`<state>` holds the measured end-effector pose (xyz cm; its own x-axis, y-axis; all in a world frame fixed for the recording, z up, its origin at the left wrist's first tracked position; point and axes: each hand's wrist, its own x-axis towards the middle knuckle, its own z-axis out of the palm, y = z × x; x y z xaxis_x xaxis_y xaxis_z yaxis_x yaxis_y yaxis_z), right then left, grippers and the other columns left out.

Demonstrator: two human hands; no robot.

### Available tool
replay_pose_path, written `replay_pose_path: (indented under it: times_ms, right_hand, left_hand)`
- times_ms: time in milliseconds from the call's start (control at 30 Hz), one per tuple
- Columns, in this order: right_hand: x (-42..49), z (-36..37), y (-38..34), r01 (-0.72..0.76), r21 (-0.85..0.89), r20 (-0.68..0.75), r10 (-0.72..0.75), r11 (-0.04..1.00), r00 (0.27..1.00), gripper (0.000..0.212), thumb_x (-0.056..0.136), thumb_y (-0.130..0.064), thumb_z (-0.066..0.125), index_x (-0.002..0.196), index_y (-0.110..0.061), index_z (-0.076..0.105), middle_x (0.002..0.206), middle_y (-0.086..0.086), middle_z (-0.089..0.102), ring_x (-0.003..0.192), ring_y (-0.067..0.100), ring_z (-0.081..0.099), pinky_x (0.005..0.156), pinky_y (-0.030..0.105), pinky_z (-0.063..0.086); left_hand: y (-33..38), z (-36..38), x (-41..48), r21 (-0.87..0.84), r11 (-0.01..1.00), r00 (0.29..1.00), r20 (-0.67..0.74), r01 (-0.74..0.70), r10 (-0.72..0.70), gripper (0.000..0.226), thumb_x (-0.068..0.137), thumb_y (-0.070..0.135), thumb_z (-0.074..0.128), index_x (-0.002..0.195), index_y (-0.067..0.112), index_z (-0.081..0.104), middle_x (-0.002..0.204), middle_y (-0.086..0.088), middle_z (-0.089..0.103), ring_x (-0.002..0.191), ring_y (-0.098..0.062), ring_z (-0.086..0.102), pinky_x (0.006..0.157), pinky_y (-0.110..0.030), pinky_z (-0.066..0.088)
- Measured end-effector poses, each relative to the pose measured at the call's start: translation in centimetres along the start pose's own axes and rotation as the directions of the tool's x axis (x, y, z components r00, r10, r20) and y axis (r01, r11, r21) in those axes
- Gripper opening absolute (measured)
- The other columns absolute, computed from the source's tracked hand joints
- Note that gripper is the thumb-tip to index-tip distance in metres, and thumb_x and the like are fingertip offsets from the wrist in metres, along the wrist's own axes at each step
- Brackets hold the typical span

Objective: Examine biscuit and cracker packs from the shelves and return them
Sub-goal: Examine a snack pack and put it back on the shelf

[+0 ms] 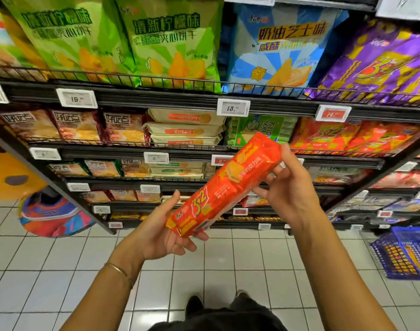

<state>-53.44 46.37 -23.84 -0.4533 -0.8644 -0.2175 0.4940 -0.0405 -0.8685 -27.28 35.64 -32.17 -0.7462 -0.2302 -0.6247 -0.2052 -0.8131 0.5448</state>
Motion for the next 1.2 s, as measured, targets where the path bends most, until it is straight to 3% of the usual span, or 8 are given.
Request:
replay_pose_path:
  times_ms: [167,367,467,600,700,833,967,1200]
  right_hand:
    - [-0.3,-0.6,0.3,-0.04,0.106,-0.054,0.046,0.994,0.997,0.037,0.084,-0.06,0.07,0.108,-0.033,0.069,0.11,-0.002,0.075,0.117,0.024,0.068,0.083,0.056,0.059]
    - [0.0,-1.5,0.4,-0.037,0.174,0.027,0.032,0.984,0.999,0.071,0.093,-0.05,0.064,0.146,-0.007,0.05,0.136,0.021,0.059,0.135,0.038,0.054,0.106,0.062,0.048]
    - [0.5,-2.7,0.8,-0.091,0.145,0.119,0.074,0.985,0.99,0.076,0.097,-0.056,0.055,0.153,-0.006,0.044,0.15,0.026,0.052,0.139,0.044,0.051,0.105,0.065,0.047]
    - [0.6,-4.2,2.7,-0.214,0.072,0.034,0.212,0.974,0.977,0.065,0.087,-0.055,0.07,0.137,-0.015,0.065,0.131,0.016,0.071,0.117,0.035,0.071,0.082,0.051,0.061]
    - [0.5,-4.8,4.9,-0.301,-0.015,-0.04,0.301,0.953,0.953,0.058,0.081,-0.047,0.078,0.132,-0.02,0.068,0.127,0.012,0.073,0.111,0.03,0.074,0.08,0.046,0.062]
    - [0.2,-4.4,7.7,-0.393,0.033,-0.029,0.394,0.919,0.919,0.067,0.075,-0.033,0.083,0.136,-0.014,0.065,0.131,0.014,0.071,0.112,0.033,0.073,0.091,0.053,0.06]
    - [0.7,-4.2,9.8,-0.402,0.164,-0.036,0.413,0.901,0.91,0.062,0.087,-0.019,0.064,0.146,-0.004,0.052,0.141,0.027,0.061,0.135,0.054,0.05,0.113,0.065,0.03]
    - [1.4,-4.5,9.6,-0.38,0.255,-0.05,0.404,0.889,0.913,0.047,0.08,-0.013,0.052,0.126,-0.01,0.058,0.126,0.018,0.065,0.113,0.033,0.064,0.09,0.048,0.056]
  left_hand:
    - [0.5,-0.2,-0.2,-0.046,0.998,0.999,0.005,-0.035,0.035,0.096,0.089,0.084,0.036,0.123,0.003,0.074,0.097,-0.028,0.073,0.06,-0.029,0.07,0.052,-0.028,0.052]
    - [0.8,0.1,-0.1,-0.074,0.985,0.982,-0.122,-0.155,0.146,0.073,0.09,0.062,0.053,0.135,0.005,0.065,0.101,-0.032,0.073,0.068,-0.039,0.076,0.052,-0.035,0.062]
    - [1.1,0.6,-0.3,0.006,0.933,0.905,-0.24,-0.361,0.351,0.06,0.089,0.052,0.063,0.144,0.027,0.056,0.12,-0.021,0.074,0.088,-0.043,0.077,0.065,-0.043,0.065]
    - [2.0,1.4,-1.5,0.167,0.825,0.76,-0.325,-0.539,0.562,0.055,0.086,0.047,0.065,0.137,0.028,0.062,0.129,-0.01,0.073,0.121,-0.039,0.068,0.086,-0.053,0.061]
    - [2.8,2.5,-2.6,0.237,0.739,0.701,-0.235,-0.63,0.673,0.057,0.09,0.053,0.063,0.143,0.032,0.057,0.133,-0.004,0.071,0.124,-0.033,0.067,0.096,-0.057,0.058]
    - [3.5,4.5,-3.4,0.392,0.622,0.666,-0.031,-0.677,0.745,0.105,0.071,0.069,0.08,0.16,0.035,0.035,0.153,0.006,0.055,0.137,-0.023,0.058,0.104,-0.052,0.054]
    - [2.9,6.4,-3.7,0.543,0.482,0.627,0.11,-0.688,0.771,0.108,0.068,0.058,0.092,0.158,0.038,0.035,0.146,0.02,0.056,0.133,-0.012,0.059,0.095,-0.03,0.058]
    - [0.8,7.5,-3.0,0.693,0.21,0.504,0.251,-0.689,0.826,0.095,0.077,0.043,0.088,0.157,0.03,0.039,0.154,0.003,0.046,0.142,-0.027,0.048,0.1,-0.044,0.058]
